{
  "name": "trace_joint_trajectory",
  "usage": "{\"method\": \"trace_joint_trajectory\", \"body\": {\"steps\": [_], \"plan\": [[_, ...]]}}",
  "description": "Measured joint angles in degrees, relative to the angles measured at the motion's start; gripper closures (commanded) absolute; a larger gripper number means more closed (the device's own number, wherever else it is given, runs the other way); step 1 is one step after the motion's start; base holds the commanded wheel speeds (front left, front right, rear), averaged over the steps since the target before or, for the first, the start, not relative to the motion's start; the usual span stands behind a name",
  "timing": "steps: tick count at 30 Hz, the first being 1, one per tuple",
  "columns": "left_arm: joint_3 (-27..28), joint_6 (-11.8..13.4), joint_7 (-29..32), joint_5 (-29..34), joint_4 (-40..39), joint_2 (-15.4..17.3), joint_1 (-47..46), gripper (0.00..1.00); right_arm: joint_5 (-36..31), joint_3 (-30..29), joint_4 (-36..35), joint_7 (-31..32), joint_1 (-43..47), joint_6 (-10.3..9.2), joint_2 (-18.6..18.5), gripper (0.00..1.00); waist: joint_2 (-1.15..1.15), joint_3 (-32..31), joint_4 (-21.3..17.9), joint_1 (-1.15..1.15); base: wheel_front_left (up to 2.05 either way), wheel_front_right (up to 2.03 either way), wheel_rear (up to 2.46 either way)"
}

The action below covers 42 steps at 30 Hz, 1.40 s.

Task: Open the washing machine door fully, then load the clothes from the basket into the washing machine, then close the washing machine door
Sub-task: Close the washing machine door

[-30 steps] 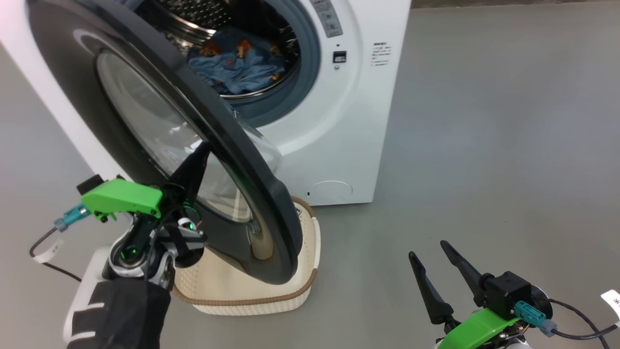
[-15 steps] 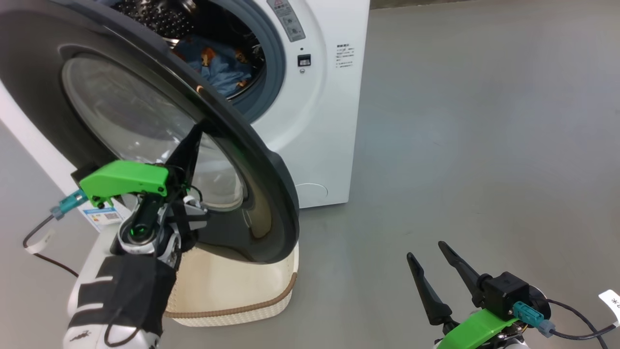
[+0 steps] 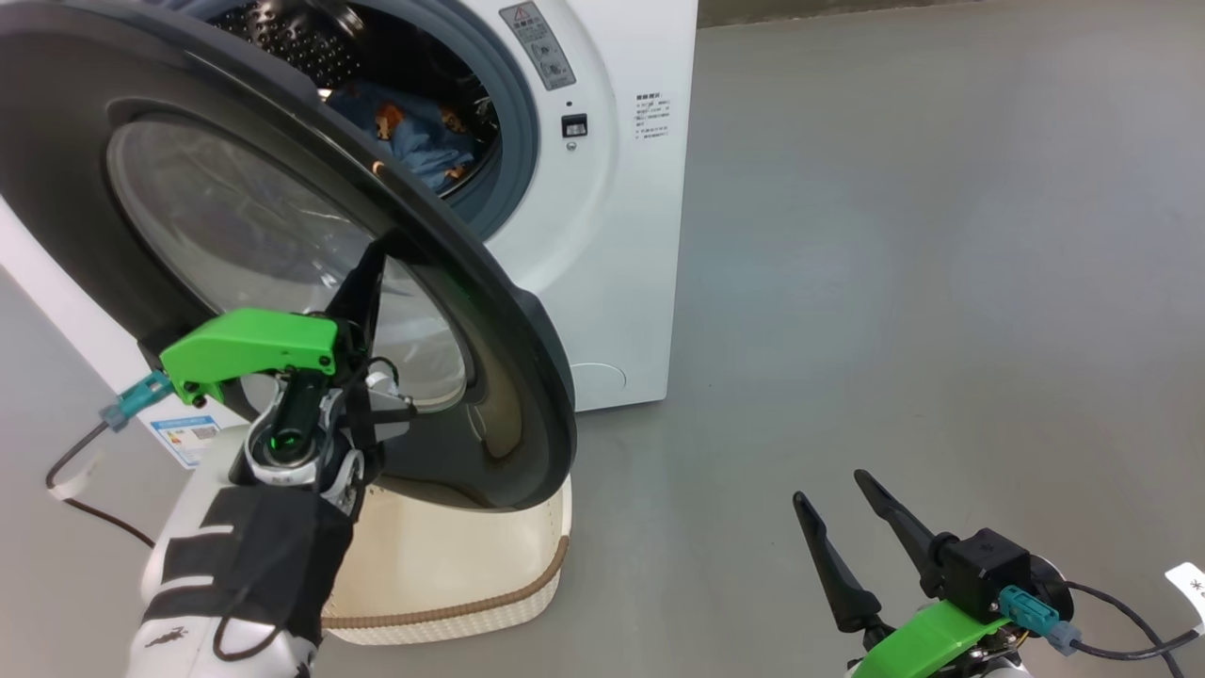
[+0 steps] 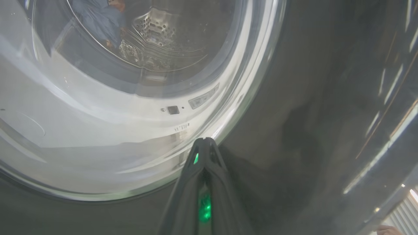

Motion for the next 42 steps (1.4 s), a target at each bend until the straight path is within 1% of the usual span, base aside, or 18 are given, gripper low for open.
{"method": "trace_joint_trajectory", "body": {"steps": [5,7,10,13,14,16,17,18,19,24,27,30,31,34,37,40,41,42], "plan": [[0.0,0.0,0.6,2.1,-1.3,0.5,0.8,1.0,0.0,-0.6,-0.1,0.0,0.0,0.0,0.0,0.0,0.0,-0.1,0.3,0.0,0.0,0.0,0.0],[-0.6,0.0,1.0,4.3,-2.7,1.1,2.1,1.0,0.0,-0.9,-0.2,0.0,0.0,0.0,0.1,0.0,0.0,-0.3,0.6,0.0,0.0,0.0,0.0],[-3.2,-0.2,1.1,8.5,-5.5,2.3,4.6,1.0,0.0,-1.7,-0.3,0.0,0.1,0.0,0.4,0.0,0.0,-0.7,1.1,0.0,0.0,0.0,0.0],[-5.3,-0.2,-0.8,12.4,-7.4,3.5,7.3,1.0,0.0,-2.4,-0.5,0.0,0.4,0.0,0.4,0.0,0.0,-0.9,1.7,0.0,0.0,0.0,0.0],[-6.0,-0.2,-1.9,14.0,-7.9,4.2,8.1,0.84,0.0,-2.5,-0.5,0.0,0.6,0.0,0.4,0.0,0.0,-1.0,1.9,0.0,0.0,0.0,0.0],[-7.0,-0.2,-4.4,16.7,-8.7,5.9,9.6,0.48,0.0,-2.5,-0.7,0.0,0.9,0.0,0.5,0.0,0.0,-1.2,2.3,0.0,0.0,0.0,0.0],[-7.6,-0.2,-5.9,18.4,-9.0,6.8,10.3,0.22,0.0,-2.6,-0.7,0.0,1.1,0.0,0.5,0.0,0.0,-1.3,2.4,0.0,0.0,0.0,0.0],[-8.2,-0.2,-7.2,19.9,-9.5,7.6,11.0,0.02,0.0,-2.6,-0.7,0.0,1.2,0.0,0.4,0.0,0.0,-1.5,2.5,0.0,0.0,0.0,0.0],[-8.5,-0.2,-8.4,20.8,-9.8,8.3,11.7,0.0,0.0,-2.6,-0.7,0.0,1.2,0.0,0.4,0.0,0.0,-1.6,2.6,0.0,0.0,0.0,0.0],[-9.3,-0.2,-12.5,24.0,-10.3,11.2,16.1,0.0,0.1,-2.6,-0.9,0.0,1.2,0.0,0.4,0.0,0.0,-2.4,2.8,0.0,0.0,0.0,0.0],[-9.3,0.1,-14.1,28.4,-8.9,13.5,18.7,0.0,0.1,-3.0,-1.0,0.0,1.3,0.0,0.1,0.0,0.0,-2.7,3.1,0.0,0.0,0.0,0.0],[-8.4,1.7,-14.7,35.1,-8.9,15.7,20.3,0.0,0.1,-3.6,-1.5,0.0,1.3,0.0,-0.4,0.0,0.0,-2.8,3.4,0.0,0.0,0.0,0.0],[-4.8,3.7,-14.7,42.3,-11.2,16.9,21.6,0.0,0.1,-4.2,-2.0,0.0,1.3,0.0,-0.7,0.0,0.0,-2.7,3.6,0.0,0.0,0.0,0.0],[1.0,5.4,-14.9,51.2,-16.8,17.3,24.9,0.0,0.1,-4.4,-2.3,0.0,1.3,0.0,-0.6,0.0,0.0,-2.5,3.7,0.0,0.0,0.0,0.0],[4.4,6.9,-15.1,60.4,-21.7,17.0,30.6,0.0,0.1,-4.8,-2.5,0.0,1.3,0.0,-0.6,0.0,0.0,-2.4,3.6,0.0,0.0,0.0,0.0],[8.2,7.5,-15.1,64.8,-24.8,15.7,36.1,0.0,0.0,-5.6,-2.8,0.0,1.3,0.0,-0.4,0.0,0.0,-2.4,3.4,0.0,0.0,0.0,0.0],[8.2,7.5,-15.1,64.8,-24.8,15.7,36.1,0.0,0.0,-5.6,-2.8,0.0,1.3,0.0,-0.4,0.0,0.0,-2.4,3.4,0.0,0.0,0.0,0.0],[9.5,7.5,-15.1,66.2,-25.4,15.2,37.6,0.0,0.0,-5.8,-2.9,0.0,1.4,0.0,-0.3,0.0,0.0,-2.5,3.3,0.0,0.0,0.0,0.0]]}}
